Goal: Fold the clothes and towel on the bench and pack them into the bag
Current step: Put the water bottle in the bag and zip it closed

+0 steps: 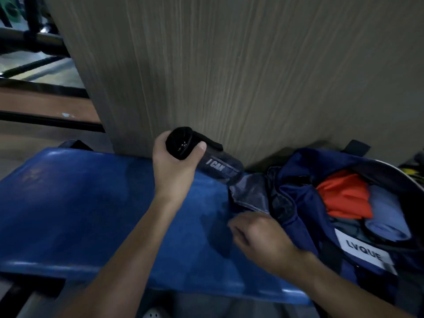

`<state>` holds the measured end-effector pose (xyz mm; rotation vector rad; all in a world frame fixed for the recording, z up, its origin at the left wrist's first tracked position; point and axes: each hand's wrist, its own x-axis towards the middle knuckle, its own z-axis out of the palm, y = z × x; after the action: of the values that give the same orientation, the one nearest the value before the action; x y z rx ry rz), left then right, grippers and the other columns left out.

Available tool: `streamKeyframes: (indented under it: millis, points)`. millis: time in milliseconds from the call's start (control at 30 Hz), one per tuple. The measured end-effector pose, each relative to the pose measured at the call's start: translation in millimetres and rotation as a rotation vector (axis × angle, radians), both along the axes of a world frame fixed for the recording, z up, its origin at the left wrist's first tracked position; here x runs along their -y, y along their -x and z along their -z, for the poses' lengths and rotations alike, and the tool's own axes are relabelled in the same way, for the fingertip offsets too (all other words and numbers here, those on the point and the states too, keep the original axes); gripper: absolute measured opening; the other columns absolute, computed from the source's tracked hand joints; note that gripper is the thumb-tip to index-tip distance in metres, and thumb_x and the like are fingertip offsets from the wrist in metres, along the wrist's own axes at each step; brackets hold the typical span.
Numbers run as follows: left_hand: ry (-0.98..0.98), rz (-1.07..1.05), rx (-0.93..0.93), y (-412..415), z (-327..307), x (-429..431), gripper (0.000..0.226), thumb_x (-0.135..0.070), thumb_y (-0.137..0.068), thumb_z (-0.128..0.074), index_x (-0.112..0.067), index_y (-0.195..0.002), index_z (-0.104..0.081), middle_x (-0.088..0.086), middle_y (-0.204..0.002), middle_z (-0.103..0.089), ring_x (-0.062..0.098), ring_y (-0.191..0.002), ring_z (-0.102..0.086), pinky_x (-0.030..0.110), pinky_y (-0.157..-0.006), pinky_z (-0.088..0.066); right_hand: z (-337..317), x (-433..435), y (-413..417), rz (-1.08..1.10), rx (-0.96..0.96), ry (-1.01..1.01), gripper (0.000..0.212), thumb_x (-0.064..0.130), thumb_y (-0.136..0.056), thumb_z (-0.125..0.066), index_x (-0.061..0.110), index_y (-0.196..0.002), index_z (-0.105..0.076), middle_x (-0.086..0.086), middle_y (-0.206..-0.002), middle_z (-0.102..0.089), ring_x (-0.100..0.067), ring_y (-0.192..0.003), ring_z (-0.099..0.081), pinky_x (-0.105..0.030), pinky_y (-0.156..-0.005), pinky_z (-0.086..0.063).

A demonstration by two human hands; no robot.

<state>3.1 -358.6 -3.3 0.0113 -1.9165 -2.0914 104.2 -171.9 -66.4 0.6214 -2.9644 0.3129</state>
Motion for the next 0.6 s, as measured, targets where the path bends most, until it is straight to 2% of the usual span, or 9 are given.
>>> streamKeyframes:
  millis: [67,167,267,367,433,500,600]
  points:
    - [-0.023,0.029,0.013,-12.3,3.6,-18.3,0.047,-0.029,-0.075,-0.086,-0.030,-0.113,-0.057,-0.012,-0.105,-0.067,0.005,-0.097,-0.067,0.046,-0.087,-0.058,-15.7,-35.3,-11.0,0.122,-0.154,-0.066,0.018,0.025,-0.085,-0.047,0.020,-0.082,-0.065,0.002,-0.079,-0.061,-0.023,-0.076,-0.057,-0.038,-0.067,-0.048]
    - [-0.054,0.070,0.046,-24.3,12.2,-40.6,0.046,-0.027,-0.073,-0.087,-0.031,-0.110,-0.059,-0.013,-0.100,-0.069,0.007,-0.096,-0.069,0.048,-0.087,-0.058,-28.8,-76.1,-17.8,0.391,-0.262,-0.109,0.022,0.028,-0.086,-0.056,0.016,-0.100,-0.066,-0.004,-0.093,-0.059,-0.031,-0.086,-0.058,-0.042,-0.070,-0.049]
    - [-0.046,0.117,0.074,-32.8,18.1,-50.8,0.049,-0.024,-0.073,-0.087,-0.026,-0.113,-0.059,-0.021,-0.093,-0.068,0.006,-0.093,-0.069,0.049,-0.087,-0.058,-29.8,-89.3,-20.7,0.571,-0.181,0.027,0.041,0.032,-0.087,-0.069,0.015,-0.123,-0.058,-0.009,-0.107,-0.059,-0.032,-0.096,-0.058,-0.040,-0.077,-0.052]
    - [-0.066,0.116,0.100,-34.8,20.7,-48.9,0.050,-0.023,-0.075,-0.086,-0.023,-0.116,-0.058,-0.017,-0.095,-0.068,0.006,-0.094,-0.069,0.046,-0.081,-0.061,-31.0,-88.9,-15.1,0.671,-0.007,0.215,0.049,0.041,-0.090,-0.065,0.021,-0.133,-0.051,-0.005,-0.100,-0.068,-0.026,-0.092,-0.064,-0.031,-0.070,-0.046]
    - [-0.116,0.130,0.129,-34.9,22.1,-44.7,0.049,-0.019,-0.079,-0.083,-0.020,-0.119,-0.056,-0.012,-0.100,-0.067,0.009,-0.096,-0.069,0.043,-0.074,-0.062,-28.2,-87.3,-8.3,0.721,0.015,0.279,0.048,0.042,-0.089,-0.066,0.021,-0.130,-0.052,-0.004,-0.099,-0.070,-0.025,-0.093,-0.065,-0.031,-0.072,-0.047]
    - [-0.141,0.148,0.146,-34.7,24.6,-39.9,0.047,-0.020,-0.080,-0.081,-0.021,-0.119,-0.056,-0.010,-0.102,-0.067,0.010,-0.096,-0.070,0.044,-0.074,-0.062,-27.5,-86.9,0.4,0.781,0.025,0.334,0.044,0.042,-0.086,-0.069,0.020,-0.122,-0.057,-0.002,-0.096,-0.069,-0.024,-0.094,-0.065,-0.034,-0.078,-0.051]
    - [-0.162,0.183,0.158,-33.3,26.8,-34.6,0.044,-0.021,-0.080,-0.081,-0.020,-0.118,-0.058,-0.009,-0.102,-0.068,0.012,-0.098,-0.070,0.046,-0.075,-0.062,-28.8,-86.4,13.7,0.818,0.060,0.341,0.020,0.033,-0.081,-0.072,0.016,-0.090,-0.067,0.000,-0.075,-0.066,-0.026,-0.082,-0.065,-0.038,-0.076,-0.054]
